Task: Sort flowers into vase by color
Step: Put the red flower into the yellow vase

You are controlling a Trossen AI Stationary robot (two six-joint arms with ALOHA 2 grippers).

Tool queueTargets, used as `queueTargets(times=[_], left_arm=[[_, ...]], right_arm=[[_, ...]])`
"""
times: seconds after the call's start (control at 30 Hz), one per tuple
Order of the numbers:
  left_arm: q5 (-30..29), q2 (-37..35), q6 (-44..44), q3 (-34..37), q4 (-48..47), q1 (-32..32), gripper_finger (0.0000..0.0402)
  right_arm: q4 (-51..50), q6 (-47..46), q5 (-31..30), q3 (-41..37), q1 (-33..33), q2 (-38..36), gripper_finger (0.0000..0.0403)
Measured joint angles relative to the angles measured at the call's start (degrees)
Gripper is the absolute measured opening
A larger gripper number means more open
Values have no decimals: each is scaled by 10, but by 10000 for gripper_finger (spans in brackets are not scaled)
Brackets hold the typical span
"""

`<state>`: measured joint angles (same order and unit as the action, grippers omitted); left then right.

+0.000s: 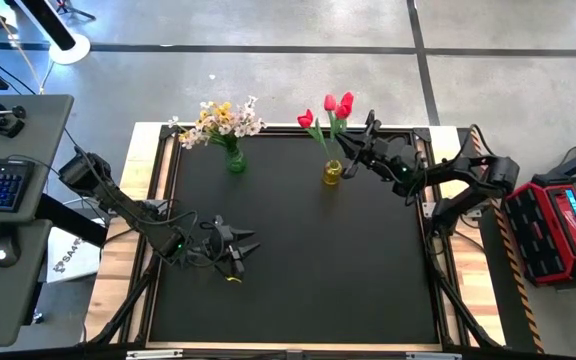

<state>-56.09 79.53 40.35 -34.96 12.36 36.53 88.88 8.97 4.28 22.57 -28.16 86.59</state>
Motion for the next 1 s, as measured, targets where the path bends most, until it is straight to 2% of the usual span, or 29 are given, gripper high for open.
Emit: queueTargets(times=[0.47, 1.0], left_arm=[[2, 0, 3, 0, 0, 7, 168], [3, 0, 5, 0, 0, 7, 168]], right_arm=[[9, 25, -38, 9, 0, 0, 0], [-34, 3, -22, 10, 27, -1, 0]])
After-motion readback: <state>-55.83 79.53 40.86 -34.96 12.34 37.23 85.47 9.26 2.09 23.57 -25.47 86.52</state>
